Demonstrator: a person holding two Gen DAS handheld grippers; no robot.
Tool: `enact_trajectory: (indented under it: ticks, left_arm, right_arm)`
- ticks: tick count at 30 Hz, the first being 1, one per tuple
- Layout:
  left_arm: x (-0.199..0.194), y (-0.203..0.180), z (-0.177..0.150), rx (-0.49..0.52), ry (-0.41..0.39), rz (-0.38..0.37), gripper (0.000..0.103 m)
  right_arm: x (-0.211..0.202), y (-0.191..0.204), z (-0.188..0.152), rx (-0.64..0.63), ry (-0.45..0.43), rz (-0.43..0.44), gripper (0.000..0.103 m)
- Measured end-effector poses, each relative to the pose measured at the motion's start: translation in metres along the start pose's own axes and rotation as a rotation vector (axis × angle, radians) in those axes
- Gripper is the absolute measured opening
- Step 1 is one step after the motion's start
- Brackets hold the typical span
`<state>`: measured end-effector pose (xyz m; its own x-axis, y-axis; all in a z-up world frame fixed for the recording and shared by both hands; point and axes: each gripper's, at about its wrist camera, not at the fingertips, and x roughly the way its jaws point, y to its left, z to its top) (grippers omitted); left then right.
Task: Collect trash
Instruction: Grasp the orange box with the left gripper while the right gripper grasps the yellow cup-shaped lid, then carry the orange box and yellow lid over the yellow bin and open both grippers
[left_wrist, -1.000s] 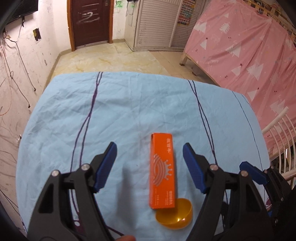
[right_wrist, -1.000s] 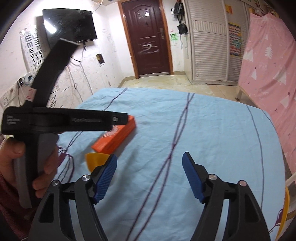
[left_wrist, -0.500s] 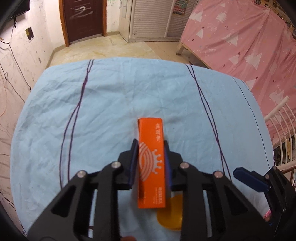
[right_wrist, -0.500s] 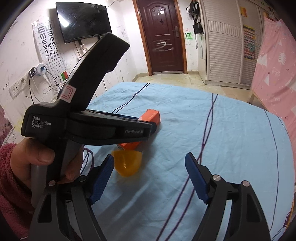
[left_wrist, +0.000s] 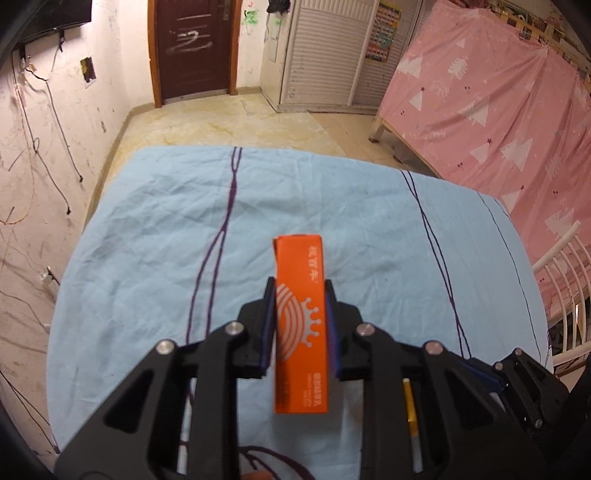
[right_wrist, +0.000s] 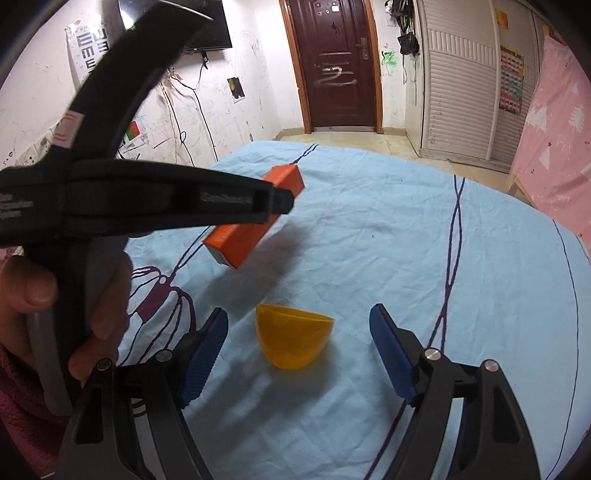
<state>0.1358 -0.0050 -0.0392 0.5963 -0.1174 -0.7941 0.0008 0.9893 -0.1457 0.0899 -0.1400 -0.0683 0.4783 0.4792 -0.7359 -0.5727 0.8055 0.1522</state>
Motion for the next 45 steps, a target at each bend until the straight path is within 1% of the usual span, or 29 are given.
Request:
enact_trajectory:
  ticks: [2, 7, 9, 10, 11, 17, 24, 31, 37, 45]
  left_arm:
    - [-0.001, 0.004, 0.000, -0.005, -0.005, -0.001, 0.022]
    - [0.000, 0.008, -0.003, -0.017, -0.003, -0.009, 0.022]
    - [0.000, 0.009, -0.004, -0.020, -0.003, -0.012, 0.022]
    - [0.000, 0.010, -0.004, -0.021, -0.003, -0.013, 0.022]
    - [0.000, 0.010, -0.005, -0.024, -0.004, -0.014, 0.022]
    - [-0.003, 0.010, -0.004, -0.025, -0.012, -0.016, 0.022]
    - [-0.008, -0.005, -0.001, -0.001, -0.030, -0.012, 0.022]
    - [-0.011, -0.029, 0.003, 0.038, -0.038, -0.009, 0.022]
    - [-0.012, -0.054, 0.003, 0.080, -0.042, -0.014, 0.022]
    - [-0.015, -0.099, 0.002, 0.152, -0.049, -0.031, 0.022]
  right_arm:
    - [0.001, -0.001, 0.000, -0.001, 0.002, -0.006, 0.072]
    - [0.005, 0.002, 0.000, -0.007, 0.013, -0.031, 0.054]
    - [0.007, 0.001, 0.000, -0.004, 0.016, -0.037, 0.040]
    - [0.007, 0.001, -0.001, -0.001, 0.017, -0.039, 0.036]
    - [0.007, -0.001, -0.001, 0.005, 0.014, -0.041, 0.035]
    - [0.002, -0.002, 0.000, 0.010, -0.001, -0.044, 0.035]
    - [-0.010, -0.022, 0.004, 0.052, -0.038, -0.053, 0.035]
    - [-0.035, -0.049, 0.003, 0.101, -0.092, -0.079, 0.035]
    - [-0.057, -0.074, -0.004, 0.142, -0.141, -0.103, 0.035]
    - [-0.095, -0.113, -0.025, 0.205, -0.208, -0.151, 0.035]
